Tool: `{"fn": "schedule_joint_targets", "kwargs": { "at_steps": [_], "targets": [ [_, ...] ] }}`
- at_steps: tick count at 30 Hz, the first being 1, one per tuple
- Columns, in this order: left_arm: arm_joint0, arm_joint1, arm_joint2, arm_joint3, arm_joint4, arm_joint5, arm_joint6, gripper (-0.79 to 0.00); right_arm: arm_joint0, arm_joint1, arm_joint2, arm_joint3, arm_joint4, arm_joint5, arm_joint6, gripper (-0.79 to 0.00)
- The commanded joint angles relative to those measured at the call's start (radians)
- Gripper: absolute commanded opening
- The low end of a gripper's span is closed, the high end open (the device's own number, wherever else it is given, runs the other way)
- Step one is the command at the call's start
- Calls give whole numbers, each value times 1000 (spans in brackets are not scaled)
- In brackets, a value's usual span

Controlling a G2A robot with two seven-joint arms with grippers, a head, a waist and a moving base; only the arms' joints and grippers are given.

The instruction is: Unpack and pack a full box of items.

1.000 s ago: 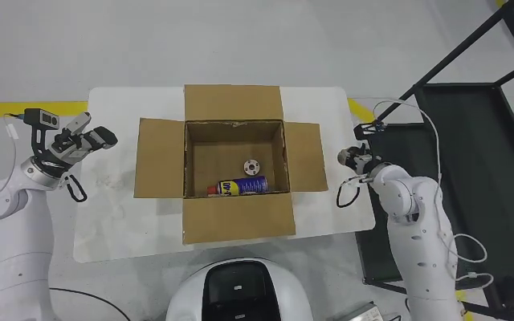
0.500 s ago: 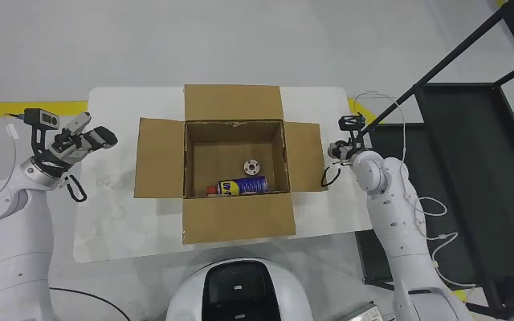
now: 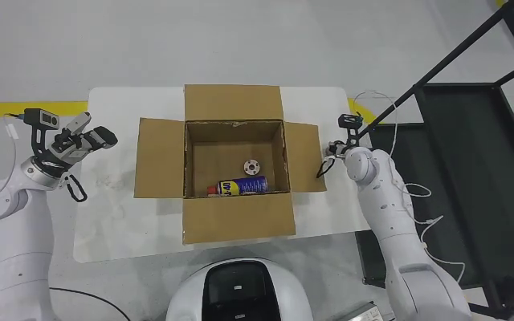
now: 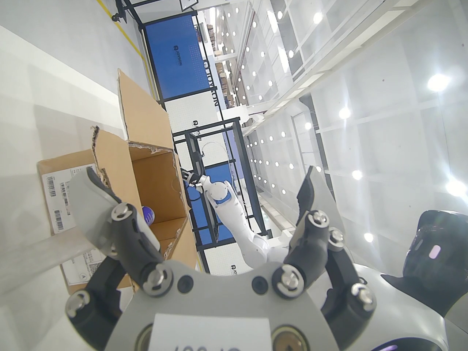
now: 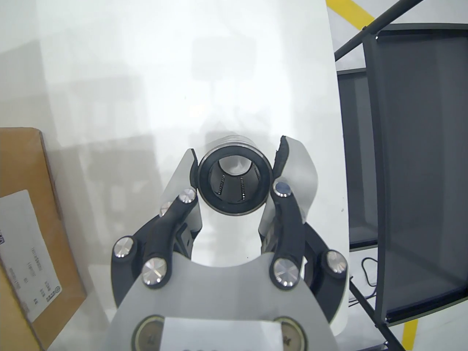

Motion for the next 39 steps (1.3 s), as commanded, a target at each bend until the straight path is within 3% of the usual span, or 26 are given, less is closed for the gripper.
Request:
{"fn": "schedule_joint_targets", "kwargs": {
  "at_steps": [1,10,20,22,28,33,39],
  "targets": [
    [0,0,0,0,0,0,0,0,4,-1,-5,8,1,7,-4,0],
    [0,0,0,0,0,0,0,0,-15,0,-1,-22,1,56,-35,0],
    [0,0,0,0,0,0,0,0,-290,11,43,-583,-96,180,-91,0],
    [0,0,0,0,0,0,0,0,-326,11,28,-668,-106,155,-85,0],
    [0,0,0,0,0,0,0,0,-343,12,-67,-835,-49,-80,-24,0],
    [0,0,0,0,0,0,0,0,-290,4,-189,-859,-66,-128,56,0],
    [0,0,0,0,0,0,0,0,-196,-17,-347,-803,-96,-99,144,0]
  ]
}}
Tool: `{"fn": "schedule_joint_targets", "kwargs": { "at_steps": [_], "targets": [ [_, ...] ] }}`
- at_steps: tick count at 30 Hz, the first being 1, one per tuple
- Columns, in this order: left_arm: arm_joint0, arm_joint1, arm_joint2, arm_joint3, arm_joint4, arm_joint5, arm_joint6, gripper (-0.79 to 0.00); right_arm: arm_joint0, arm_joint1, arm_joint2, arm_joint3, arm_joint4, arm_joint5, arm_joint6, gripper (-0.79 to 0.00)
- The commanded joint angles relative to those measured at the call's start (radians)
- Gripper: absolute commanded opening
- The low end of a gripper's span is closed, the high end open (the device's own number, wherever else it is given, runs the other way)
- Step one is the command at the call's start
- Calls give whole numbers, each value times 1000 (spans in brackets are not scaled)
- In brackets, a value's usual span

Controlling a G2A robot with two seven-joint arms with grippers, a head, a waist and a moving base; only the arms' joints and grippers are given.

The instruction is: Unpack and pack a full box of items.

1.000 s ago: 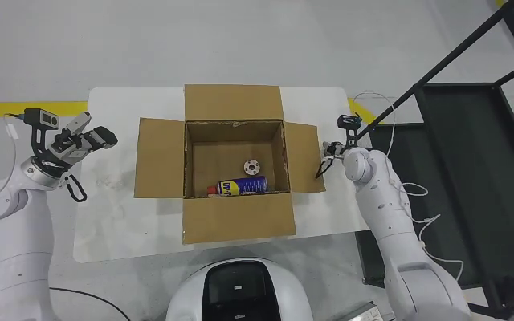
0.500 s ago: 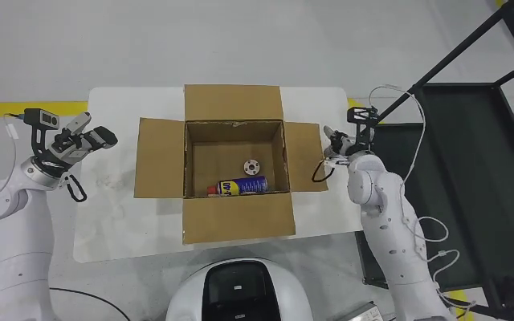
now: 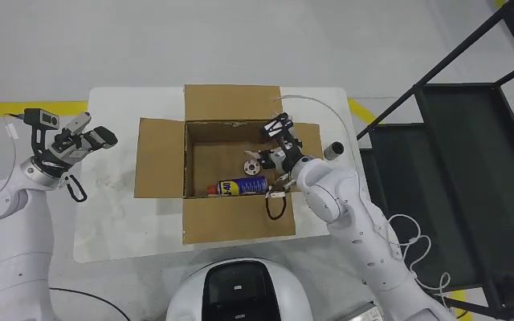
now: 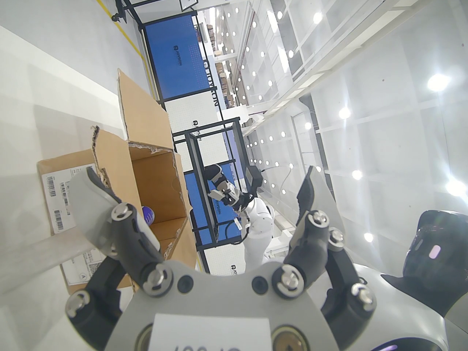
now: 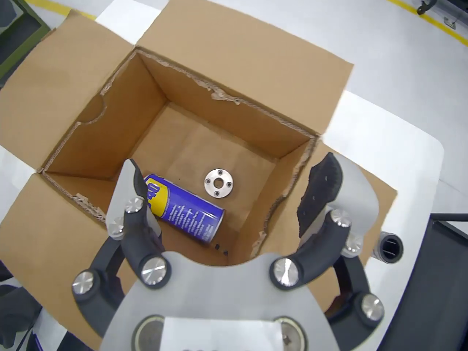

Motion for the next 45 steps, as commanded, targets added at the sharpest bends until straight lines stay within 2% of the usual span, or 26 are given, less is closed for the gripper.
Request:
{"fn": "schedule_joint_targets", "kwargs": {
  "at_steps": [1,9,12,45],
  "targets": [
    [0,0,0,0,0,0,0,0,25,-6,-38,25,-6,13,10,0],
    [0,0,0,0,0,0,0,0,61,-24,-110,82,17,43,2,0],
    [0,0,0,0,0,0,0,0,45,-26,-108,69,40,51,-31,0],
    [0,0,0,0,0,0,0,0,45,-26,-108,69,40,51,-31,0]
  ]
}}
